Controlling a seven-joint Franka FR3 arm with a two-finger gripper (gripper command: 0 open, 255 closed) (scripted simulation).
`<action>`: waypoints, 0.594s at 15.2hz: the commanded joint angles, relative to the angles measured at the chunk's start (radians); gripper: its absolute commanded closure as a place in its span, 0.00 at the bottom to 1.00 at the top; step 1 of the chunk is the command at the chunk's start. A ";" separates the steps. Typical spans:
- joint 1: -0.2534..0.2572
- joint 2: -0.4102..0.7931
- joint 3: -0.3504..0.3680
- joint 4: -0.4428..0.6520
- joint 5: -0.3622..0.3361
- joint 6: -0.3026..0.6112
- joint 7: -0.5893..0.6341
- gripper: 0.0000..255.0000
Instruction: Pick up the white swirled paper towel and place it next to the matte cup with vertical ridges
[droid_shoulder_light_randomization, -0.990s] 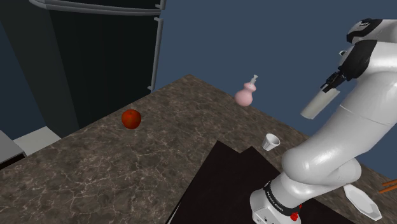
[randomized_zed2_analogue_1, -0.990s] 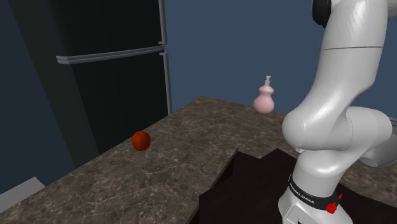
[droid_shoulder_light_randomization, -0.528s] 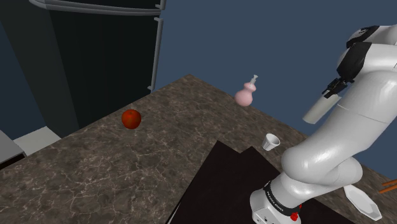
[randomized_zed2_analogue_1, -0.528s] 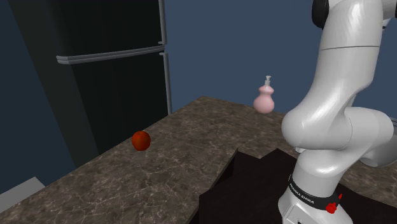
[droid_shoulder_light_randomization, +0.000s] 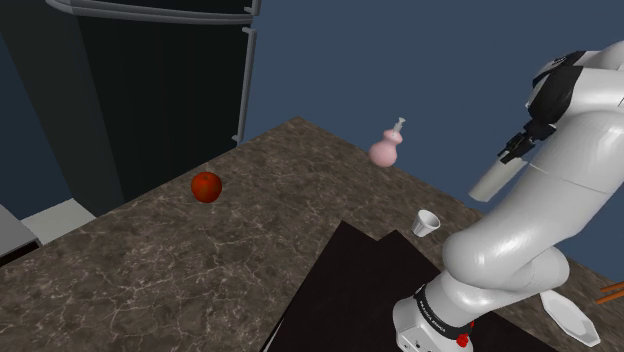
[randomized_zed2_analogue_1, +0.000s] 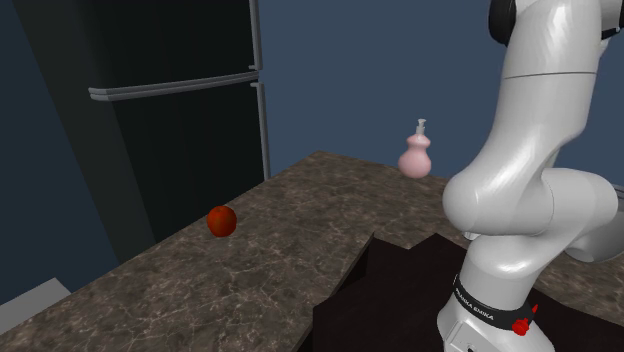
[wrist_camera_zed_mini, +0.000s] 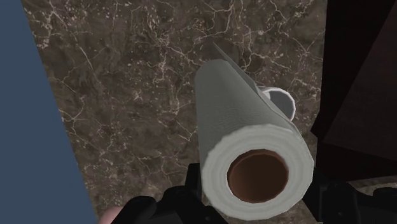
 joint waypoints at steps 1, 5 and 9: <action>0.003 -0.001 0.001 -0.029 0.001 0.028 -0.006 1.00; 0.005 0.007 0.004 -0.075 0.010 0.077 -0.018 1.00; 0.004 0.020 0.009 -0.116 0.022 0.125 -0.033 1.00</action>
